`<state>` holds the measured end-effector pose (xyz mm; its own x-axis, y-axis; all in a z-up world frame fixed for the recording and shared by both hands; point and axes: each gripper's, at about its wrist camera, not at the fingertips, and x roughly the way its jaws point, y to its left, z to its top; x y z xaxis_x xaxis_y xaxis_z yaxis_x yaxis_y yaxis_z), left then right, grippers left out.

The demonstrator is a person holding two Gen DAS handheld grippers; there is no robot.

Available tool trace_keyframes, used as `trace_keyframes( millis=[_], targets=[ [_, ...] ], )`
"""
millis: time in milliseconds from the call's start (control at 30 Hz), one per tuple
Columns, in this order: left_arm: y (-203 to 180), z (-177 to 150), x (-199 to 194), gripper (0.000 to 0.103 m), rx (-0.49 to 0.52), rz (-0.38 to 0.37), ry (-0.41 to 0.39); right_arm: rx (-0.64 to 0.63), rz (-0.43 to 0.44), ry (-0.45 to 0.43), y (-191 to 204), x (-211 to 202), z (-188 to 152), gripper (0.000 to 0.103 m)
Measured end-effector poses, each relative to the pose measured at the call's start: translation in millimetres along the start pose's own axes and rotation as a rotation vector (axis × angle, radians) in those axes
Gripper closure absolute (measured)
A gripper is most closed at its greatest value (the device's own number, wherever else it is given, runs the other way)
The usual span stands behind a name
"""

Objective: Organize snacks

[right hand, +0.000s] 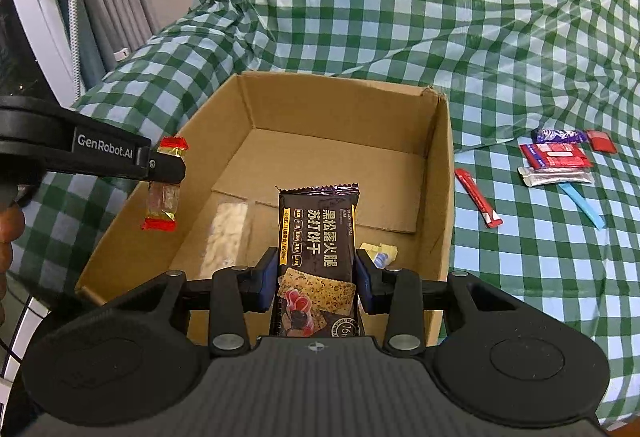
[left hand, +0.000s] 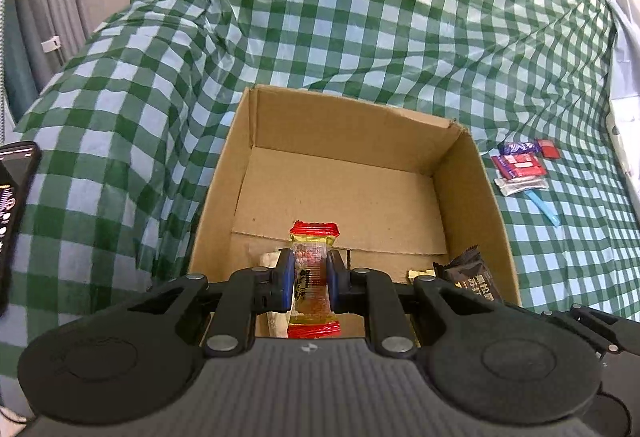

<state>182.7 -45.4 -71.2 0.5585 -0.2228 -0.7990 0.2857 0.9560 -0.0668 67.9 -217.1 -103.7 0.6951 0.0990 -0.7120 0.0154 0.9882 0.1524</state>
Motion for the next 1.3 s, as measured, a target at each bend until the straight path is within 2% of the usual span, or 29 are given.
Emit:
trace_keyframes(
  millis=[500,567,633,667,700,733,767,833,1000,1167,1300],
  targets=[
    [-4.3,7.3,59.4,0.085,0.033,0.054,0.094,0.032,-0.009,0.044,-20.5,42.7,10.4,0.062],
    [-6.8,6.9,63.2,0.082,0.065,0.063,0.104,0.037,-0.01,0.045,-21.7,45.4,10.8,0.062],
    [-11.5,5.6,61.7,0.05,0.108,0.091,0.092,0.055,-0.003,0.047,-24.2,48.0,12.5,0.06],
    [-13.2,4.9,58.7,0.013,0.117,0.116,0.079,0.074,-0.001,0.048,-26.5,48.7,13.7,0.059],
    [-13.7,4.1,54.6,0.001,0.119,0.139,0.057,0.093,-0.002,0.048,-28.8,48.8,15.0,0.049],
    [-13.7,2.2,48.2,0.0,0.12,0.151,0.022,0.104,-0.004,0.046,-29.8,48.1,15.8,0.037],
    [-13.1,-0.7,41.1,0.0,0.129,0.164,0.001,0.107,-0.008,0.043,-29.8,46.5,16.3,0.032],
    [-11.3,-6.5,32.9,0.0,0.144,0.179,0.014,0.107,-0.024,0.033,-28.4,39.0,15.5,0.023],
    [-1.7,-34.7,4.3,0.0,0.109,0.187,0.062,0.096,-0.019,0.041,-18.4,9.7,-2.4,0.014],
    [11.7,-69.9,-34.8,0.0,-0.017,0.169,0.112,0.077,0.008,0.051,0.4,-27.5,-29.3,0.009],
    [14.6,-91.4,-62.6,0.0,-0.054,0.185,0.104,0.05,0.014,0.023,16.0,-54.3,-46.7,0.007]
  ],
)
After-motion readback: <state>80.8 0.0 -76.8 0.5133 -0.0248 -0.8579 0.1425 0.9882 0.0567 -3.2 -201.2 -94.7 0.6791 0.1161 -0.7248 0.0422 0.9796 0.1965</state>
